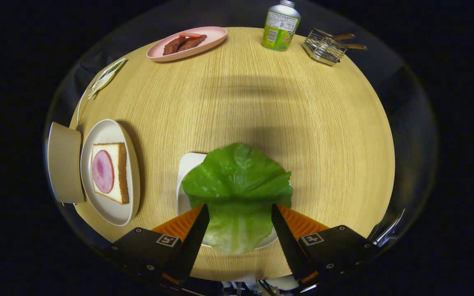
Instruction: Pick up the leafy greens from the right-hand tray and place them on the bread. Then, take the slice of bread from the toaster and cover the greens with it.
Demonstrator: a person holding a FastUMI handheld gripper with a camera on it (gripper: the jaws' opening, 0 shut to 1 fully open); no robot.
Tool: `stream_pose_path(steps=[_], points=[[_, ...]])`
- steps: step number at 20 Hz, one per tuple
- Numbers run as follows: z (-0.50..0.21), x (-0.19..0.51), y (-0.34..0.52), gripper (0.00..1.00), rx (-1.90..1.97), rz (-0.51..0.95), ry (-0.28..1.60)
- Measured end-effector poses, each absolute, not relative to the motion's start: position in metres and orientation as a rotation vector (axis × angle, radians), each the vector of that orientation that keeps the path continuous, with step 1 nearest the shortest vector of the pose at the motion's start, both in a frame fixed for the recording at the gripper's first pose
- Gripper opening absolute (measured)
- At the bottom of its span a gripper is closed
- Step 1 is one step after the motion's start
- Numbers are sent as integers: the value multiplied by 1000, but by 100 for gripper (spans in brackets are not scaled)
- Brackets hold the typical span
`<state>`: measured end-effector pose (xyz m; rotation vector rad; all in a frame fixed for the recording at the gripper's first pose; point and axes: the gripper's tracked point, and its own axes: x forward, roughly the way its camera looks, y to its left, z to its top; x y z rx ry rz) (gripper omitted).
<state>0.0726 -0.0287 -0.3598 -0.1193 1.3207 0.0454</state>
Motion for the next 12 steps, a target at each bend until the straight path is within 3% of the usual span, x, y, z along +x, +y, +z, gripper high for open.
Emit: stream_pose_path(steps=[1,3,10,12], points=[[-361,72,-30,80,-118,44,1325],[-365,71,-30,73,-101,42,1334],[-365,73,-33,62,-86,44,1332],[-364,72,-33,54,-80,44,1327]])
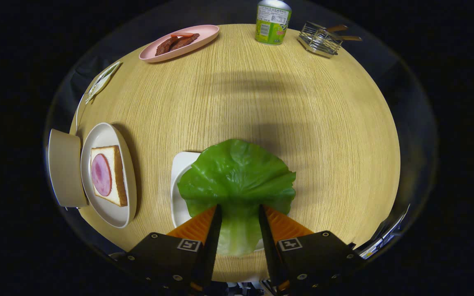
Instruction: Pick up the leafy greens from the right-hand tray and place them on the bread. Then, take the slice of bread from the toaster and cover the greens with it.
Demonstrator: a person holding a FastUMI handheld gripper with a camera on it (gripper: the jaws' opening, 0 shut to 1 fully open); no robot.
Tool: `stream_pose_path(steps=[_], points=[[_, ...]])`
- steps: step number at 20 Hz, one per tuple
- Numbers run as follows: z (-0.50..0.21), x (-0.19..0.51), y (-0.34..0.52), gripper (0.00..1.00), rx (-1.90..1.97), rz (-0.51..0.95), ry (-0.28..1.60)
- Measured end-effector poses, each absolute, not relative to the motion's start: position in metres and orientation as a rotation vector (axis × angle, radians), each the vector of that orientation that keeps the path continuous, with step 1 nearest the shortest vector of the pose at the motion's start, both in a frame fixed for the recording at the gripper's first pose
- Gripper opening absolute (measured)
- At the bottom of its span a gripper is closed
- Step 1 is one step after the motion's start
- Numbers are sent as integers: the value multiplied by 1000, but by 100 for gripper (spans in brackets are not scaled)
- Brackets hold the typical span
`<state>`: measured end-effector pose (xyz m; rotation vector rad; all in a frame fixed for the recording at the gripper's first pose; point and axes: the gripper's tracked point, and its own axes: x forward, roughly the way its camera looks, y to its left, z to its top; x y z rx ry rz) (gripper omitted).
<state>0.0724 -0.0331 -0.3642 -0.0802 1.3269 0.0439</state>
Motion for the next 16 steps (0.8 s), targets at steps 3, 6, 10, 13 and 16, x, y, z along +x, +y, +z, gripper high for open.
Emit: stream_pose_path(steps=[3,6,10,13,16], points=[[-364,73,-35,26,-69,39,1310],[-361,73,-33,4,-12,19,1301],[-332,73,-28,1,5,31,1246],[-309,72,-18,1,-20,57,1202],[-288,71,-1,1,-27,87,1171]])
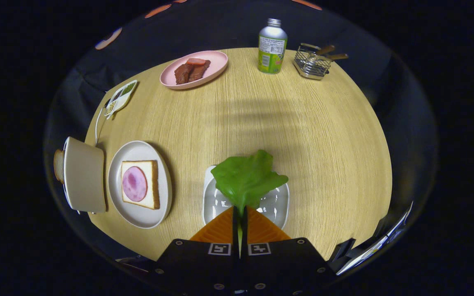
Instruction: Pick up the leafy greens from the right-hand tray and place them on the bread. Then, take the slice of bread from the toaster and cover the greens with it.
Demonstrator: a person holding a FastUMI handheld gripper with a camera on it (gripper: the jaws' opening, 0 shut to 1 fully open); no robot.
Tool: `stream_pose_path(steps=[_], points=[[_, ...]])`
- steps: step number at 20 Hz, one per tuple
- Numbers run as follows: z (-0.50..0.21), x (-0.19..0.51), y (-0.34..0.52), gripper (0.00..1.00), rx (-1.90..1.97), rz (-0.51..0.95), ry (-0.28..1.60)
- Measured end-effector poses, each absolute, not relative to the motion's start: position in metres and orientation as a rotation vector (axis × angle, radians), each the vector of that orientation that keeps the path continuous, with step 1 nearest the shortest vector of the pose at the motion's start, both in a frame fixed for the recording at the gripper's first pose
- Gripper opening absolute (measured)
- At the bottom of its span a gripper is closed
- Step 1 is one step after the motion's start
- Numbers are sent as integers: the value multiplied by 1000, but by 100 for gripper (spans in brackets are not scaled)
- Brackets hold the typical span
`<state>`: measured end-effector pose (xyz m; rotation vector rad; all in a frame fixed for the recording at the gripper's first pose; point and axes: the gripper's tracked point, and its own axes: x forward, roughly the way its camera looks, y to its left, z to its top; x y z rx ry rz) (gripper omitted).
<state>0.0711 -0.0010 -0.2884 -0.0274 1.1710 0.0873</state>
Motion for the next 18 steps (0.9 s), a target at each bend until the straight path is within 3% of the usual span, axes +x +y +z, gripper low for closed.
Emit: stream_pose_path(steps=[18], points=[[-262,67,163,1,-95,330,1123]])
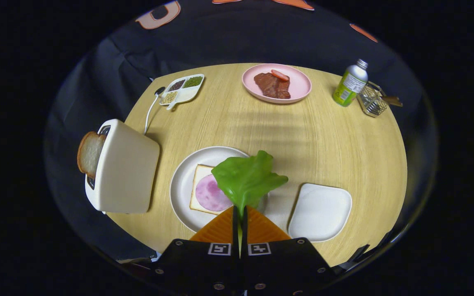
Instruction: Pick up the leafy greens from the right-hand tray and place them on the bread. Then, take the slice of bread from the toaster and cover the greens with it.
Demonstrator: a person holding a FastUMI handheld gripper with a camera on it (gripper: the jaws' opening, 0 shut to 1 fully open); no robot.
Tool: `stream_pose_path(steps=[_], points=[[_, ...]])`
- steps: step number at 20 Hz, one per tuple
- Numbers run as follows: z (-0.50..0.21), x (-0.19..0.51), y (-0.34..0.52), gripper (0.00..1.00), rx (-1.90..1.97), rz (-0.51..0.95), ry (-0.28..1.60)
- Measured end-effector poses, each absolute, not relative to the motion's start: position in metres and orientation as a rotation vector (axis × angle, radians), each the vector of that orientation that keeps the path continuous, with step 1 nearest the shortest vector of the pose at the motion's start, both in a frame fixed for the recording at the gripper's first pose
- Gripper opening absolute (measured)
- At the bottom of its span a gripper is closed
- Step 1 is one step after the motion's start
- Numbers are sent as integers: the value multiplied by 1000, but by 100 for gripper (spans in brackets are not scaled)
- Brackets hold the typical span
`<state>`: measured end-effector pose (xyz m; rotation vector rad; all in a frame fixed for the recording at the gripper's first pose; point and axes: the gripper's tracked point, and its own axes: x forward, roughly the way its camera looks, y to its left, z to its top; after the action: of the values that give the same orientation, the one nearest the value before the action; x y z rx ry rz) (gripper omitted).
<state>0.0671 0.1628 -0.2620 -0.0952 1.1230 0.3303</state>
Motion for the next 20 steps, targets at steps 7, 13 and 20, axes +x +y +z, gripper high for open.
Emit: stream_pose_path(steps=[7,13,20], points=[[-281,66,209,1,-122,397,1153],[-307,68,214,3,-126,386,1197],[-313,73,197,20,-157,328,1195]])
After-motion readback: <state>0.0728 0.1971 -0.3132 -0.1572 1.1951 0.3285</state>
